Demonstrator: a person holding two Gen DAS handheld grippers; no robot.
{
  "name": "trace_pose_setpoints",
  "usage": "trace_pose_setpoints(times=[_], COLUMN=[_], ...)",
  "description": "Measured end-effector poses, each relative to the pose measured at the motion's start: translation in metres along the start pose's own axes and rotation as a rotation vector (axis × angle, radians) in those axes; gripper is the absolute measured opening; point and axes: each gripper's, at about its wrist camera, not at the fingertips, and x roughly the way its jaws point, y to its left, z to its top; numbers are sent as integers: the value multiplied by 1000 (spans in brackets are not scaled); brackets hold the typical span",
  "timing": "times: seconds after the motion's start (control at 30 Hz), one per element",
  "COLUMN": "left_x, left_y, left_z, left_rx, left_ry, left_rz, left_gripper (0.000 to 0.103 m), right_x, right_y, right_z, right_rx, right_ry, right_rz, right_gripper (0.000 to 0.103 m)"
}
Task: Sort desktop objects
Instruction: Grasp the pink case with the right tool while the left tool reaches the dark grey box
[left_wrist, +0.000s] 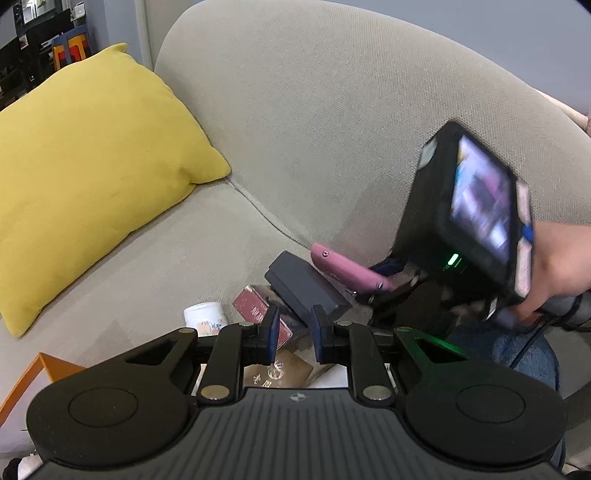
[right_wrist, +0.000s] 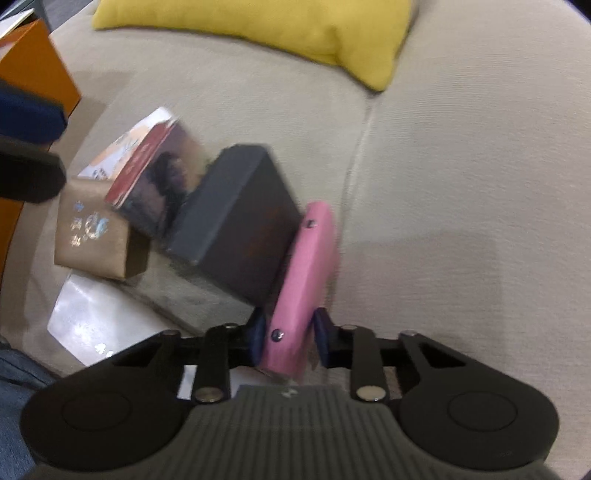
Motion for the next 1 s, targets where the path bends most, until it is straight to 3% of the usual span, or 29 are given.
trace_pose_setpoints(times=[0.23,0.4,0.53,0.7,0.77,1.0], left_x=[10,22,38,62,68,100], left_y=[1,5,10,13,15,23], left_z=[6,15,24,32,32,23], left_rx=[-22,-87,-168,-255,-287,-365], left_ry=[0,9,36,124,146,217], left_rz=[-2,-29,-76,-58,-51,-78], left_gripper=[21,22,30,39,53,55], right_x=[-38,-26,-15,-16,-14,-14], right_y=[-37,-57,-66,-60,-62,-73], right_z=[3,5,10,12,14,14], right_rx=[90,172,233,221,225,258], right_ry=[-35,7,14,11,15,25], right_rz=[110,190,243,238,243,284], right_gripper=[19,19,19,19,19,19])
